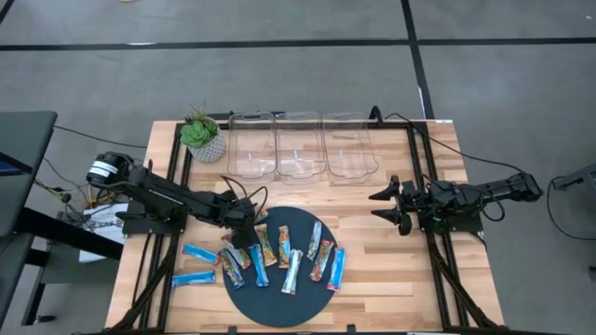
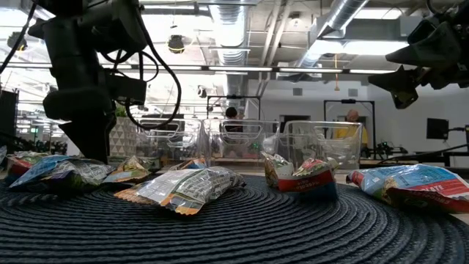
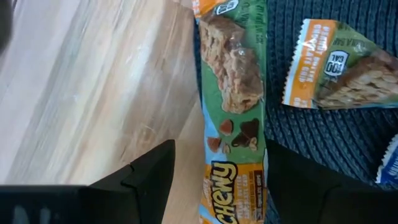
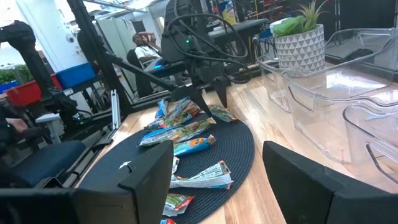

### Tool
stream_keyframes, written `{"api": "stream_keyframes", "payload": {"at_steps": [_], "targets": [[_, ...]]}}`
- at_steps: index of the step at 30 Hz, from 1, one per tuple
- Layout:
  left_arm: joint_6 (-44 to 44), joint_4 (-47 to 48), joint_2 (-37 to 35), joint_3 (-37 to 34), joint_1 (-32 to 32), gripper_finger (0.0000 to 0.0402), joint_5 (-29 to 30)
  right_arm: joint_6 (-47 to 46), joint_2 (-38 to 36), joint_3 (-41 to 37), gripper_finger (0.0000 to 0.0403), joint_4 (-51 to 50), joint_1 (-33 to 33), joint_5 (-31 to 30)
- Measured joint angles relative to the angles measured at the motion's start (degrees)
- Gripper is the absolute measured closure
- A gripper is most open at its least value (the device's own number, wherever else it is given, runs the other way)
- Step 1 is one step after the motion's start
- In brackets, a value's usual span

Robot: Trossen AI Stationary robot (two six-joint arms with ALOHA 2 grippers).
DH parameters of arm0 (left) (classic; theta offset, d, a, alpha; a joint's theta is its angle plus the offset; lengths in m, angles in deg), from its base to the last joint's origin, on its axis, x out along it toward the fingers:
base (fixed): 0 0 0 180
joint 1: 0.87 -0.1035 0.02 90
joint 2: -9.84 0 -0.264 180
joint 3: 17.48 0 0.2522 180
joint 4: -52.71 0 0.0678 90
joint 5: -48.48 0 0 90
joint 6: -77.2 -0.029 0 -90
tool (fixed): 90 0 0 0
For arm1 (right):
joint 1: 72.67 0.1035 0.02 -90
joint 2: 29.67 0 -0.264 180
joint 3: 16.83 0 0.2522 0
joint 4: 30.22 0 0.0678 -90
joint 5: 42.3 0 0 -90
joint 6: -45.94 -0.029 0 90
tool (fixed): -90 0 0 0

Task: Pick and place Granola Bars by type
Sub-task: Put the orange bar into the left transparent bin

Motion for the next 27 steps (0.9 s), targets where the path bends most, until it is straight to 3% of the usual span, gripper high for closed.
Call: {"api": "stream_keyframes", "payload": {"at_steps": [15,27], "targets": [[0.5,-1.0,0.0,0.0,0.0,0.032,-2.1,0.0,0.0,0.0,0.0159,0.0,0.0,0.0],[0.6,-10.3,-0.2,-0.1,0.0,0.0339,-2.1,0.0,0.0,0.0,0.0159,0.1,0.0,0.0]]}}
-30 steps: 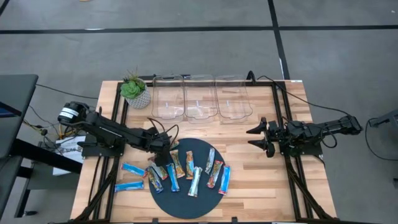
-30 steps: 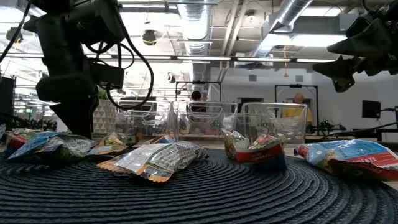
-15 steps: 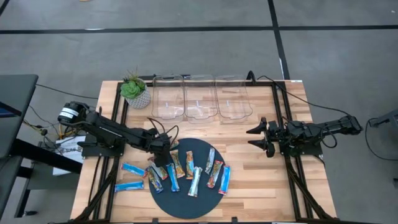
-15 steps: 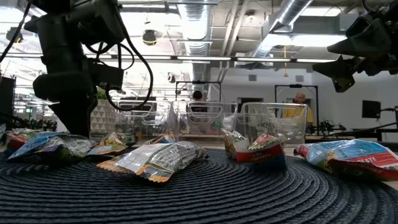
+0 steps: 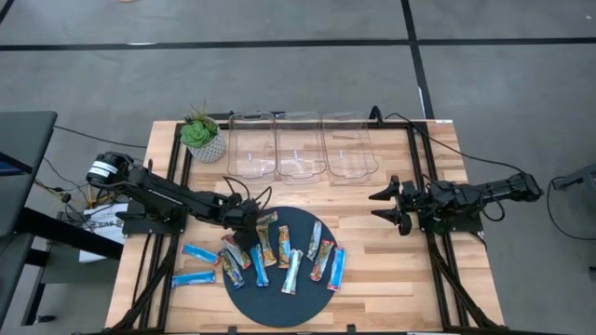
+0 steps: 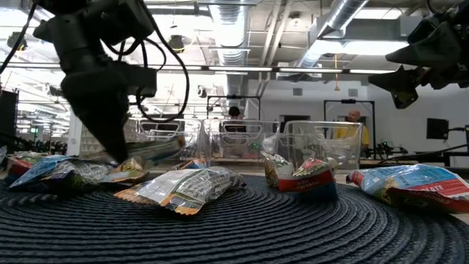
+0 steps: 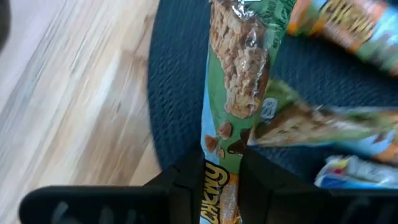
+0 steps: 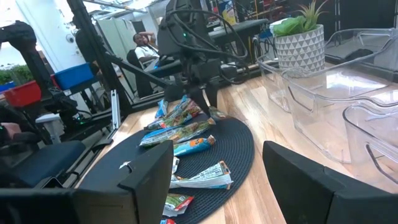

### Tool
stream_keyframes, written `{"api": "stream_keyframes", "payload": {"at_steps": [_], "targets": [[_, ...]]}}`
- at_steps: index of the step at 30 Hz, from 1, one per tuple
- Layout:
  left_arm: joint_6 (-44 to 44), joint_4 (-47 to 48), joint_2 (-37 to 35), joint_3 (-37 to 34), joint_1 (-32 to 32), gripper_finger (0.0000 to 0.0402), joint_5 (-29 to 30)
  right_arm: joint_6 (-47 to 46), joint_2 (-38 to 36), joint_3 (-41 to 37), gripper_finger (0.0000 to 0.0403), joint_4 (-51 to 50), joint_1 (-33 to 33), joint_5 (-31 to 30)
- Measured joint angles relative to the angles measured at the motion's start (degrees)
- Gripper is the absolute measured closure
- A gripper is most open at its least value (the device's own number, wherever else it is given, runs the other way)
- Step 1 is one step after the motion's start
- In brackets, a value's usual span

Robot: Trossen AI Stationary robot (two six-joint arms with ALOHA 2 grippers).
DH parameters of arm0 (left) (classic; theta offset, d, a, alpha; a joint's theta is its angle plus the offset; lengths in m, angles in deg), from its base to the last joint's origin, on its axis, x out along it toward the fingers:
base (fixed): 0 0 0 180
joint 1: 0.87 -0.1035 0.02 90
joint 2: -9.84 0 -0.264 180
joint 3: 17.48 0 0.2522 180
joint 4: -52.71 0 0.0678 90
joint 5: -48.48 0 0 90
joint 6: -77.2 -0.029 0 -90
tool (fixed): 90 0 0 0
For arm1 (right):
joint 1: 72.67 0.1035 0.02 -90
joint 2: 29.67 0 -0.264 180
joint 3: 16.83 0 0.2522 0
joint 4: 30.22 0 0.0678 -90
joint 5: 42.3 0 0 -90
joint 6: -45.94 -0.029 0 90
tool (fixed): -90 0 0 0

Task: Pick and place Granola Bars by type
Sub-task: Put the orange bar into the left transparent bin

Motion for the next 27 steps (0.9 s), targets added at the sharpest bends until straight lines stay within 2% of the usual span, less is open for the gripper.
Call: {"api": "stream_keyframes", "payload": {"at_steps": [7,17,27], "targets": [[0.0,-9.1,-1.8,0.0,-1.7,0.0339,0.2,0.0,0.0,0.0,0.0159,0.0,0.0,0.0],[-3.9,-21.7,-9.5,0.0,-6.3,0.0339,3.7,0.0,0.0,0.0,0.0159,0.0,0.0,0.0],[-5.9,-27.3,-18.0,0.0,-11.3,0.0339,5.0,0.0,0.0,0.0,0.0159,0.0,0.0,0.0]]}}
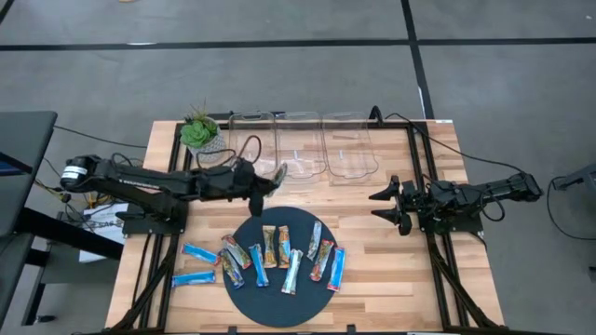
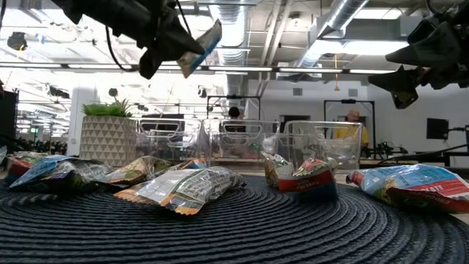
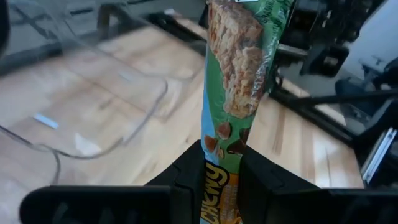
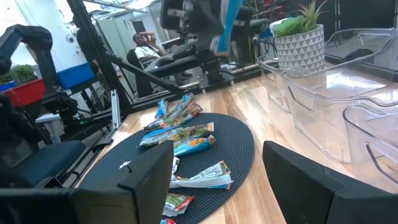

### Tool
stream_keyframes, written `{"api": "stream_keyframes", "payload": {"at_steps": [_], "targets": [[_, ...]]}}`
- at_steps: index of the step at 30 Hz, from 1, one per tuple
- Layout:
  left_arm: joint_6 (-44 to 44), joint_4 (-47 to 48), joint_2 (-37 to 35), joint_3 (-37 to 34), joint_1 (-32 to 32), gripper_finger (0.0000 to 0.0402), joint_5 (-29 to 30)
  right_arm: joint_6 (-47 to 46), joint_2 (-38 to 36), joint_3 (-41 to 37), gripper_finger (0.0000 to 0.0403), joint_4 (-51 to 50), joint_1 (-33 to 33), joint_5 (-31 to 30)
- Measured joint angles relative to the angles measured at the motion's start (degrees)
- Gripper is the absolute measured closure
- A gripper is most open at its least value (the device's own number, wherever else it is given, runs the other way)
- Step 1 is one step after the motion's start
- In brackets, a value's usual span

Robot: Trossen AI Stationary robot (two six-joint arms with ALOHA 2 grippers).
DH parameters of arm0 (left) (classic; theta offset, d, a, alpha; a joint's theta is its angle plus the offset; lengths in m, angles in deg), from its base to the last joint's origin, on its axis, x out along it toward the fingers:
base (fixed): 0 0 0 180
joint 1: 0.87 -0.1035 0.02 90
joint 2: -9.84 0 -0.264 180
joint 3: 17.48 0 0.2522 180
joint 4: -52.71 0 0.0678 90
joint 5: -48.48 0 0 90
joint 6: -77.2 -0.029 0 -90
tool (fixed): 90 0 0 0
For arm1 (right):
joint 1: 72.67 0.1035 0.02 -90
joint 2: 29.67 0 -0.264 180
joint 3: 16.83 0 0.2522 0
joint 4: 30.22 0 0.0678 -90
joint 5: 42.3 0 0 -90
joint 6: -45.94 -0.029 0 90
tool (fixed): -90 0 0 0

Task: Pick and place Granola Bars by type
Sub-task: Put the orange bar into the left transparent bin

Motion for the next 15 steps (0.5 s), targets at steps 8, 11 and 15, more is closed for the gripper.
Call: {"api": "stream_keyframes", "payload": {"at_steps": [8,11,15], "targets": [[-2.7,0.3,-1.9,0.0,-2.8,0.0339,0.0,0.0,0.0,0.0,0.0159,0.0,0.0,0.0],[-2.8,0.2,-1.9,0.0,-3.8,0.0339,0.0,0.0,0.0,0.0,0.0159,0.0,0.0,0.0],[-3.3,0.2,-1.9,0.0,-4.9,0.0339,0.0,0.0,0.0,0.0,0.0159,0.0,0.0,0.0]]}}
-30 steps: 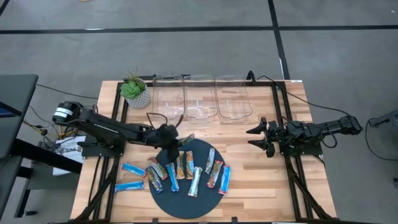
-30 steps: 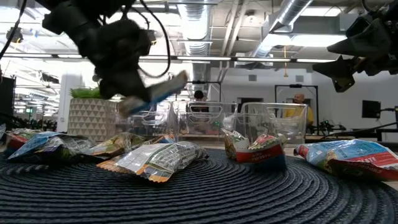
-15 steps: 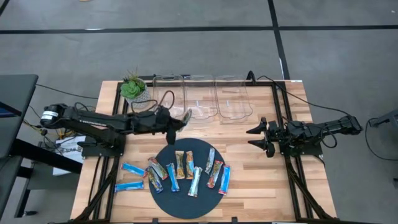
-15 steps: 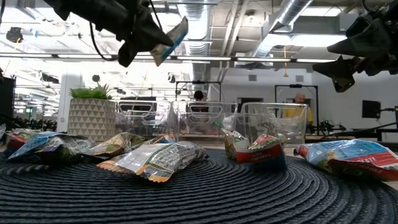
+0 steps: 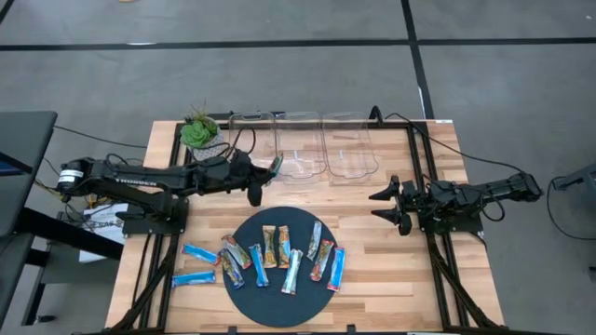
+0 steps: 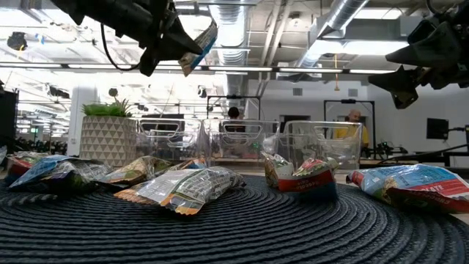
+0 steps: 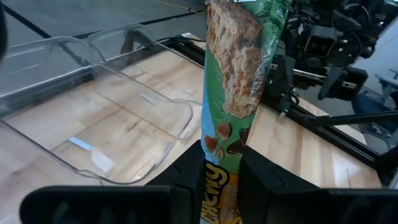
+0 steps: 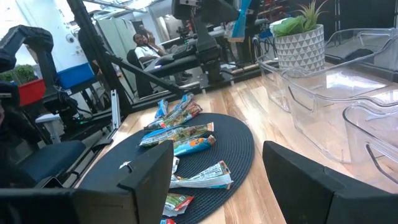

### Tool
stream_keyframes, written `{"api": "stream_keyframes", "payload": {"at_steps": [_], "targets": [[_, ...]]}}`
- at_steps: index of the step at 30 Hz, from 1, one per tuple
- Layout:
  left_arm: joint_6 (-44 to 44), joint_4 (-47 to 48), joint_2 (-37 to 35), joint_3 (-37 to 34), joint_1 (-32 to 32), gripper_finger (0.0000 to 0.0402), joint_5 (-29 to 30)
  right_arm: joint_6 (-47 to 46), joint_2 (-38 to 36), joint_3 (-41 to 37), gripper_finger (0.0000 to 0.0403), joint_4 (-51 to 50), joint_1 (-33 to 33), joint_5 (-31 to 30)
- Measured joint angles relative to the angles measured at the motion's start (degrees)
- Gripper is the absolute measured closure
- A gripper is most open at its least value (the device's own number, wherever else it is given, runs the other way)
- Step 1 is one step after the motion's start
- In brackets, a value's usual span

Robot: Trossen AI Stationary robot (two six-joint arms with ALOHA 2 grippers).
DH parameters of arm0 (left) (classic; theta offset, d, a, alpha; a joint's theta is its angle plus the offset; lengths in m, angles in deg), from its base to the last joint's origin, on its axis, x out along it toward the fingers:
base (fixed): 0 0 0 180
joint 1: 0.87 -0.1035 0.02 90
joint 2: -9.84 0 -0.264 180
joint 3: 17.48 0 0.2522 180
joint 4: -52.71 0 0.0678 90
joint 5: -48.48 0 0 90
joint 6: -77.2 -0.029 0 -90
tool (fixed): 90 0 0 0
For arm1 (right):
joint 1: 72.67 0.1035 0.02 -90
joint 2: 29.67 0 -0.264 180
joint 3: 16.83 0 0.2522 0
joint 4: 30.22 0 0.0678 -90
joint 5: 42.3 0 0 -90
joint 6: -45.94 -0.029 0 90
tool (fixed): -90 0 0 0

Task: Pick and place Granola Bars by type
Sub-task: Put the orange bar into the left transparent bin

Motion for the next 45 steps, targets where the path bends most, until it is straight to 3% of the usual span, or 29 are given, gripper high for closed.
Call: {"api": "stream_keyframes", "payload": {"at_steps": [7,19,23,29,35,45], "targets": [[-3.9,0.5,0.0,0.0,-6.5,0.0339,0.0,0.0,0.0,0.0,0.0159,0.0,0.0,0.0],[-6.6,4.1,0.0,0.0,-23.4,0.034,-0.5,0.0,0.0,0.0,0.0159,0.0,0.0,0.0],[-6.6,5.5,0.0,0.0,-26.9,0.034,-3.1,0.0,0.0,0.0,0.0159,0.0,0.0,0.0],[-10.6,8.0,0.0,0.0,-27.7,0.034,-6.5,0.0,0.0,0.0,0.0159,0.0,0.0,0.0],[-17.0,16.9,0.9,0.0,-27.7,0.034,-6.6,0.0,0.0,0.0,0.0159,0.0,0.0,0.0],[-21.9,22.4,7.3,0.0,-27.1,0.034,-9.5,0.0,0.0,0.0,0.0159,0.0,0.0,0.0]]}}
